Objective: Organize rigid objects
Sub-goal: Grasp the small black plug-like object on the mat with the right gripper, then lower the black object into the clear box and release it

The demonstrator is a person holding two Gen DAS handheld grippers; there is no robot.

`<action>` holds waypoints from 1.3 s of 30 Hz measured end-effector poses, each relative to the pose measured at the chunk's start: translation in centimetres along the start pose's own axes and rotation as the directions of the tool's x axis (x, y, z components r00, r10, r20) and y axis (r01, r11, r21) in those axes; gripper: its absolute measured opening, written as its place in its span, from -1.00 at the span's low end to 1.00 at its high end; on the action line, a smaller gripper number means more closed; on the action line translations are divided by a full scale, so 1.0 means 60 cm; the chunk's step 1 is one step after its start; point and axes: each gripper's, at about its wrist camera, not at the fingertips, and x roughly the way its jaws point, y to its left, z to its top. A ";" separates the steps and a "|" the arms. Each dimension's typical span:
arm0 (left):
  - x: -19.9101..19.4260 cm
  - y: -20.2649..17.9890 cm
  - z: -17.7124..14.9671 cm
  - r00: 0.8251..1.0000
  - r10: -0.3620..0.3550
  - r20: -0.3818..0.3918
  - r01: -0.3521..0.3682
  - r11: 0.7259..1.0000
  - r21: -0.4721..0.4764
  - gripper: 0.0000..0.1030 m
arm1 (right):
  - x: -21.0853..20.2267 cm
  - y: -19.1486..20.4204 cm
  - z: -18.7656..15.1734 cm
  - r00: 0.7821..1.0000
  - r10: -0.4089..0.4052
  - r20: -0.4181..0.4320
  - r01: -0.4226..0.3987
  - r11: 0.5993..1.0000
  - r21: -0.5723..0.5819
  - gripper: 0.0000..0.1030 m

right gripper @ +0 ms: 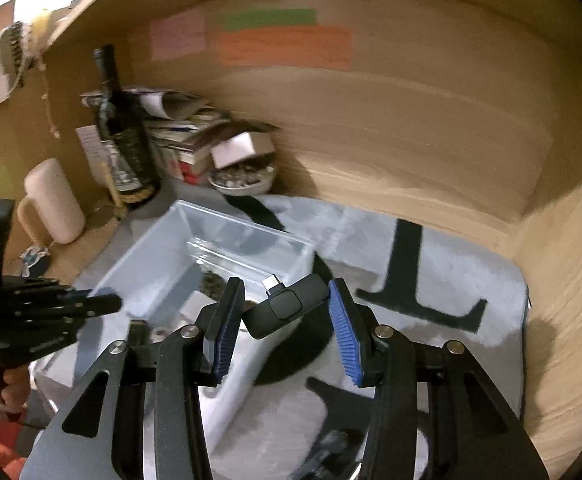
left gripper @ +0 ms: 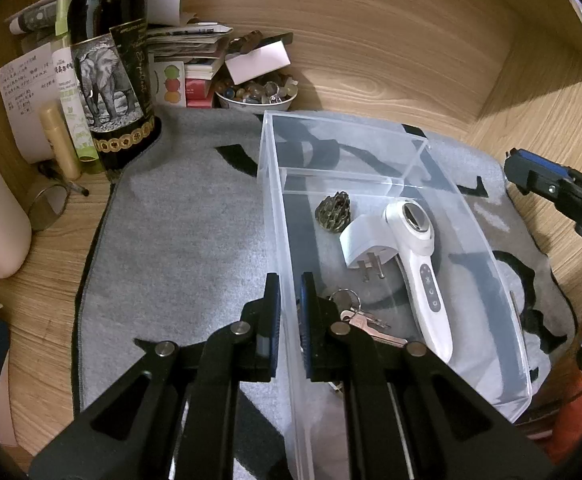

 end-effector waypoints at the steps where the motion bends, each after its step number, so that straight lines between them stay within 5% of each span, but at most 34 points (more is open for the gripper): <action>1: 0.000 0.000 0.000 1.000 -0.001 0.001 0.001 1.000 -0.002 -0.83 | -0.002 0.006 0.001 1.000 0.006 0.003 -0.006 1.000 -0.009 -0.22; 8: 0.000 -0.001 -0.001 1.000 -0.003 0.003 0.003 1.000 -0.007 -0.83 | 0.002 0.038 0.002 0.997 0.078 -0.003 -0.078 0.997 -0.012 -0.22; 29: -0.001 -0.001 -0.002 1.000 -0.002 0.004 0.002 1.000 -0.002 -0.83 | 0.087 0.103 -0.049 0.969 0.152 -0.193 -0.169 0.983 -0.075 -0.21; 39: -0.001 -0.001 -0.002 1.000 -0.002 0.004 0.002 1.000 -0.002 -0.83 | 0.039 0.077 -0.029 0.991 0.085 -0.108 -0.092 0.994 -0.059 -0.18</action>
